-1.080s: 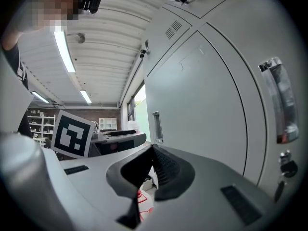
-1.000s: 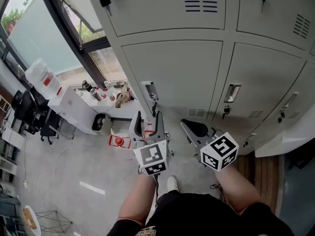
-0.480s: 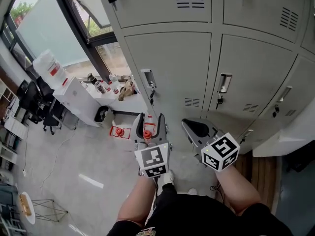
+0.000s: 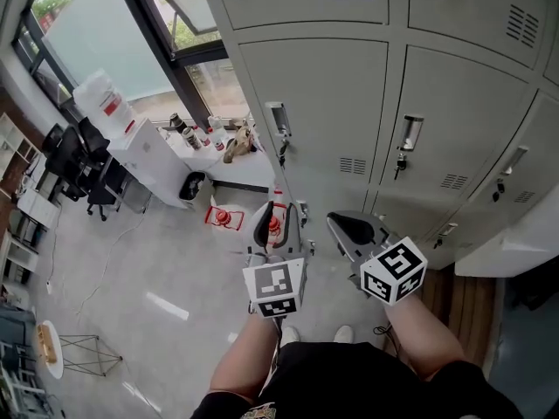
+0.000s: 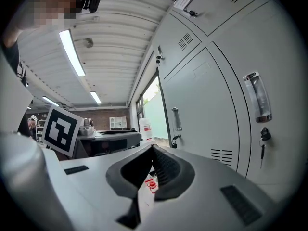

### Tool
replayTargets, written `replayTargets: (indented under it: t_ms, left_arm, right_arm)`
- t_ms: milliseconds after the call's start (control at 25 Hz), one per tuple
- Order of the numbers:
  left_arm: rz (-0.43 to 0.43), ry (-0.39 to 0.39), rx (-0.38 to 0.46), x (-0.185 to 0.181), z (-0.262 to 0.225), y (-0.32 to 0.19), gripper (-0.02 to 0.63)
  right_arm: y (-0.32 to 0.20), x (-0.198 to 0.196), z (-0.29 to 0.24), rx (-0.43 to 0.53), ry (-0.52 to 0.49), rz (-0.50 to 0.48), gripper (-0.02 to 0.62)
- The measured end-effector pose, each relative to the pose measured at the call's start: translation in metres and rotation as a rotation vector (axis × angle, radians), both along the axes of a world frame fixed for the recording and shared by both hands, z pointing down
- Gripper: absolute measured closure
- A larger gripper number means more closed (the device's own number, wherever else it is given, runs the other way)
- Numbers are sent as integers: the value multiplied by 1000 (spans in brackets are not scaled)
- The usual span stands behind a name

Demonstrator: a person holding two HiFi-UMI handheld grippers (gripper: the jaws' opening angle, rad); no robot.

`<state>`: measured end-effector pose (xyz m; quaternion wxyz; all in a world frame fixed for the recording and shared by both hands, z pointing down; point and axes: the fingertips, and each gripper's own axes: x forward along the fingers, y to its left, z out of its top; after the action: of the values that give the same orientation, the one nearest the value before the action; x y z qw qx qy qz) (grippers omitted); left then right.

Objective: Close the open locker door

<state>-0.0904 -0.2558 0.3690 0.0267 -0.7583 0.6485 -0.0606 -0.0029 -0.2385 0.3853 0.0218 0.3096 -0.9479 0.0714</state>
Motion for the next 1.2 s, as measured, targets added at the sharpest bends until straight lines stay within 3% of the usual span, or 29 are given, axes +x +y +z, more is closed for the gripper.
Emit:
replayTargets:
  t_ms: [80, 240, 400, 1200]
  left_arm:
    - [52, 28, -6, 2, -1, 6, 584]
    - [228, 82, 6, 15, -3, 21, 589]
    - [327, 86, -13, 11, 3, 36, 589]
    - [595, 147, 1, -34, 9, 110, 589]
  right_arm:
    - [1, -3, -1, 0, -1, 3, 541]
    - [-1, -11, -6, 10, -4, 31, 541]
    - [3, -23, -8, 22, -2, 73, 542]
    - [88, -65, -6, 46, 78, 306, 543]
